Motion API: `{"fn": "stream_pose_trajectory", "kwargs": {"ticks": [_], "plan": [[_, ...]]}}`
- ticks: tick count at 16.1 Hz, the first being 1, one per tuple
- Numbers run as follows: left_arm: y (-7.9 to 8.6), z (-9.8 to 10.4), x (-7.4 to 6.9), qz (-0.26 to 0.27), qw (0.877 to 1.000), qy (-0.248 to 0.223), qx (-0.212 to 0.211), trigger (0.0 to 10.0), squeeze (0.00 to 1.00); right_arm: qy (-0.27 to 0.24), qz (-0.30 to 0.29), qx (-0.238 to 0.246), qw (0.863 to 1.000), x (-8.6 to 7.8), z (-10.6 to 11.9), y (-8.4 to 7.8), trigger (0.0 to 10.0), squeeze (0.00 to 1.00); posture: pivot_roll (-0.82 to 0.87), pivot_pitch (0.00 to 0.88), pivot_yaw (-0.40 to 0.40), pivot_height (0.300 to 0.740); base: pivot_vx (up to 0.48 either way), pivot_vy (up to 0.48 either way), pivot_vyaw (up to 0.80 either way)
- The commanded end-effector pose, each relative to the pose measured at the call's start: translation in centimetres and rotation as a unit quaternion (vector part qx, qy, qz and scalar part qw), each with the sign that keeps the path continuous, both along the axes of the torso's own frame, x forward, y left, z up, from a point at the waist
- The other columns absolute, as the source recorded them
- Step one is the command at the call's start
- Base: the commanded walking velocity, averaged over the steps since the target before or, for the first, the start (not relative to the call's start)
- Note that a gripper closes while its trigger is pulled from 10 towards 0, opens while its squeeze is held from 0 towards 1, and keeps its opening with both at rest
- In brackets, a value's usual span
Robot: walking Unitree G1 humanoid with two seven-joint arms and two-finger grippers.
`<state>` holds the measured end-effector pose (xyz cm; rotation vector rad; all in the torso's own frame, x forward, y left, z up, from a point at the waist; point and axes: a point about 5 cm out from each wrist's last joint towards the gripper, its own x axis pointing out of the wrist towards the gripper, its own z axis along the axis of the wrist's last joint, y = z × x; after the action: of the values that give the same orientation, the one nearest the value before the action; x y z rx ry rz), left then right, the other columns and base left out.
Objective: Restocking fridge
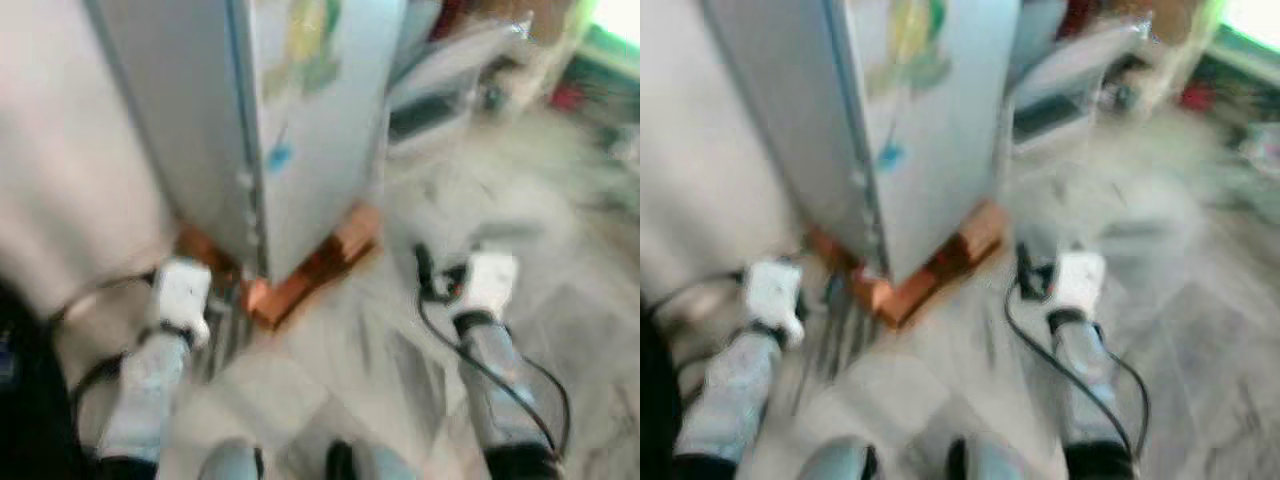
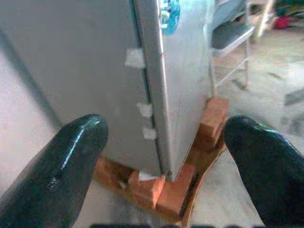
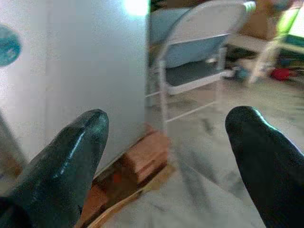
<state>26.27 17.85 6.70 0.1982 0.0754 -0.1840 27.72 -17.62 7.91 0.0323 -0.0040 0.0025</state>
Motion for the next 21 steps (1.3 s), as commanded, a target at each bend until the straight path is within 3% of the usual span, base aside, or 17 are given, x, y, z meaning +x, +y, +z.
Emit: {"fn": "stream_pose_trajectory", "kwargs": {"ticks": [1,6,12,21], "plan": [[0.9,0.0,-0.1,0.009,1.0,0.0,0.007,10.0,0.0,-0.008,0.007,0.003,1.0,0.1,0.4,0.5,10.0,0.0,0.11,0.123,-0.055,0.74,0.0,0.48,-0.8],[0.6,-0.3,-0.2,0.011,1.0,0.005,0.001,10.0,0.0,-0.005,0.011,0.0,1.0,0.4,0.5,0.5,10.0,0.0,0.11,0.122,-0.069,0.74,0.0,0.48,-0.8],[-0.6,0.2,-0.5,-0.027,0.999,-0.02,-0.008,10.0,0.0,-0.004,0.017,-0.003,1.0,0.4,0.5,0.5,10.0,0.0,0.11,0.125,-0.079,0.74,0.0,0.0,-0.47],[-1.0,0.1,-0.7,-0.035,0.999,-0.02,-0.014,10.0,0.0,-0.001,0.019,-0.003,1.0,0.3,0.3,0.6,10.0,0.0,0.11,0.136,-0.081,0.74,0.32,0.0,-0.12]]}}
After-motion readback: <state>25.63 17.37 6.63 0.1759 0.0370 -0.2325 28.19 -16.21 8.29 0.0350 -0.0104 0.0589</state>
